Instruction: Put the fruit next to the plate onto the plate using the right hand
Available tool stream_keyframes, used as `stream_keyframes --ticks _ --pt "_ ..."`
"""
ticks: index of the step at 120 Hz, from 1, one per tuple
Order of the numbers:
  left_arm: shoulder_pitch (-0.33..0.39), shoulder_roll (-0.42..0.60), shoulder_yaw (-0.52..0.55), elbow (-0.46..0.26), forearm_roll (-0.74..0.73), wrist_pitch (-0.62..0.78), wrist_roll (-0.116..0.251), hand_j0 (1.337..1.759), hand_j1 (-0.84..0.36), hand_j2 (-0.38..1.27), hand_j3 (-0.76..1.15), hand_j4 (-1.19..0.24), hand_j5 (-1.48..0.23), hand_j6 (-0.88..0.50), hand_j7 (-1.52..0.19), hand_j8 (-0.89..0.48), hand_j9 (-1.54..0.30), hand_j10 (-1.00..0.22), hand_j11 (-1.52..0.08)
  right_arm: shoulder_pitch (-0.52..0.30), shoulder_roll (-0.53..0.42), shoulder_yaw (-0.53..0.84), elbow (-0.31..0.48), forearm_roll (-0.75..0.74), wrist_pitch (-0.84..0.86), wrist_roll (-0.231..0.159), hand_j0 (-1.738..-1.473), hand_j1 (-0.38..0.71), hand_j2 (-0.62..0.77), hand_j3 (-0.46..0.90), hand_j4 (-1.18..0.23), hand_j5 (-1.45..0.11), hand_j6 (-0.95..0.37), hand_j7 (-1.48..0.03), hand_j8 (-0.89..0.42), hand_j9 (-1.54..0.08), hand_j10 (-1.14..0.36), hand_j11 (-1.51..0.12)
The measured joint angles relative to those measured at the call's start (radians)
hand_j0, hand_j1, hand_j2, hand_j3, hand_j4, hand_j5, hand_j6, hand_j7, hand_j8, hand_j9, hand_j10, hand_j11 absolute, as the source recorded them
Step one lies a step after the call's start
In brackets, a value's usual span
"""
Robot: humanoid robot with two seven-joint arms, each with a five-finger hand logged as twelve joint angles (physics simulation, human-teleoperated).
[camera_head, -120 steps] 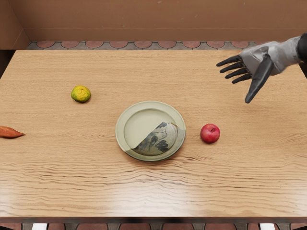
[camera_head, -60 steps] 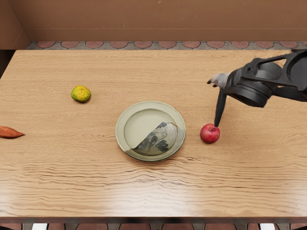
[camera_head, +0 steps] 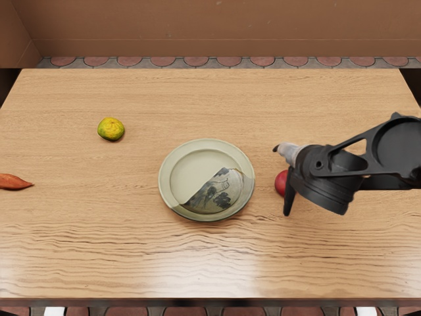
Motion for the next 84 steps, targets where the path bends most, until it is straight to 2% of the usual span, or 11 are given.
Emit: stream_keyframes --ticks 35,55,84 --pt "0.000 0.000 0.000 0.000 0.000 0.000 0.000 1.658 0.34 0.00 0.00 -0.01 -0.01 -0.01 -0.01 -0.01 -0.01 -0.01 -0.01 0.008 0.025 -0.057 0.006 0.035 -0.005 0.000 -1.658 -0.25 -0.02 0.00 -0.08 -0.11 -0.08 -0.10 -0.08 -0.11 -0.08 -0.11" --pt "0.000 0.000 0.000 0.000 0.000 0.000 0.000 1.658 0.34 0.00 0.00 -0.01 -0.01 -0.01 -0.01 -0.01 -0.01 -0.01 -0.01 0.025 0.031 -0.063 0.001 0.050 -0.006 0.000 -1.658 -0.17 -0.03 0.00 -0.15 -0.20 -0.15 -0.20 -0.15 -0.20 -0.15 -0.20" --pt "0.000 0.000 0.000 0.000 0.000 0.000 0.000 1.658 0.34 0.00 0.00 -0.01 -0.01 -0.01 -0.01 -0.01 -0.01 -0.01 -0.01 0.071 0.046 -0.065 -0.014 0.065 -0.006 0.000 -1.658 -0.12 -0.04 0.00 -0.19 -0.25 -0.19 -0.25 -0.19 -0.25 -0.19 -0.25"
